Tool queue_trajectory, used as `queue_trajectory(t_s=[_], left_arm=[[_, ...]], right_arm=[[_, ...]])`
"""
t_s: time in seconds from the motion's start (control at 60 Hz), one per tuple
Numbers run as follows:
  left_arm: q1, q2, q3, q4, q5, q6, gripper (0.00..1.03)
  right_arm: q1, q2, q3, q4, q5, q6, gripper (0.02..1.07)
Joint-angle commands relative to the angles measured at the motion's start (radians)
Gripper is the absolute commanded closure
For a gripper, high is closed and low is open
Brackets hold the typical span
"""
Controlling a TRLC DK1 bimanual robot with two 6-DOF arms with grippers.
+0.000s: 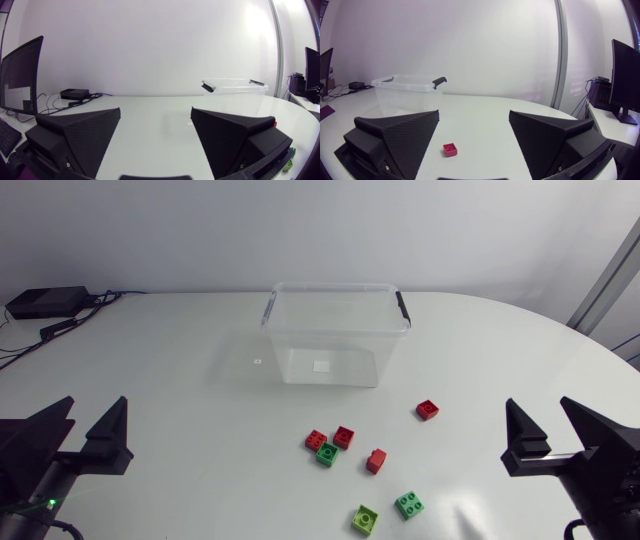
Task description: Place the duplo bricks in the container
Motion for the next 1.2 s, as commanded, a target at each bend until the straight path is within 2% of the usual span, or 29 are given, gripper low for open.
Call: queue_trajectory(t_s=[0.0, 0.8, 1.017, 1.183], left_arm=[[0.000, -0.012, -0.019, 0.003, 0.003, -0.020, 0.05], [0.000, -0.013, -0.007, 0.006, 0.003, -0.020, 0.05], [-0.001, 0.013, 0.136, -0.073, 0.003, -0.003, 0.06], [-0.070, 0.261, 0.326, -0.118, 0.006, -0.009, 0.06]], right_arm=[[0.009, -0.006, -0.022, 0.003, -0.003, -0.006, 0.06], [0.019, -0.009, -0.023, 0.009, -0.001, -0.006, 0.06], [0.021, -0.005, 0.050, -0.005, -0.001, 0.005, 0.06], [0.033, 0.067, 0.136, -0.017, -0.001, 0.005, 0.07]])
